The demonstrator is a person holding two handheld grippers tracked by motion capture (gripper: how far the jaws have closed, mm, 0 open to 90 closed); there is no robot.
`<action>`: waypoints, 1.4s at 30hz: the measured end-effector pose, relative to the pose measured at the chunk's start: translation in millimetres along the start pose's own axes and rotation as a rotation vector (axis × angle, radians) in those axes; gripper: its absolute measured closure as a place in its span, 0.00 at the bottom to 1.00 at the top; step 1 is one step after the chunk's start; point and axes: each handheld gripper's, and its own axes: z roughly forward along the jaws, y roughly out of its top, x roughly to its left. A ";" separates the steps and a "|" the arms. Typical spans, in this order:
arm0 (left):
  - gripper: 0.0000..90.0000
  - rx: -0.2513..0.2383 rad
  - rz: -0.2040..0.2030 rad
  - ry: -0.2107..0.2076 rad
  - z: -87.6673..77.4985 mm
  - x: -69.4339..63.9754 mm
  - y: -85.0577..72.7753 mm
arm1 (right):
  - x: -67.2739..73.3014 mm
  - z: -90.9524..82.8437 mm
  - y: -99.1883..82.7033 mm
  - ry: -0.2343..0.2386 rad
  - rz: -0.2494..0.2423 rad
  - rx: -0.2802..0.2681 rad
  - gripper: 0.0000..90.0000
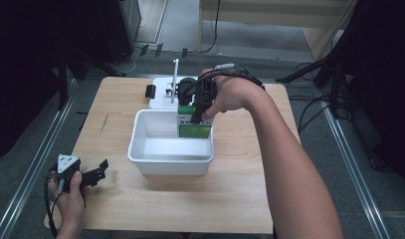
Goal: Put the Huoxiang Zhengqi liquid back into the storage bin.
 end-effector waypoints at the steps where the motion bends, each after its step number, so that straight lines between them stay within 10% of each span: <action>1: 0.02 0.000 0.000 0.000 0.0 0.0 0.0 | -0.1 1.9 -0.2 0.001 -0.001 0.003 0.71; 42: 0.02 0.003 -0.001 -0.002 -0.1 0.2 0.1 | -8.4 74.7 -4.5 0.060 0.024 0.061 0.71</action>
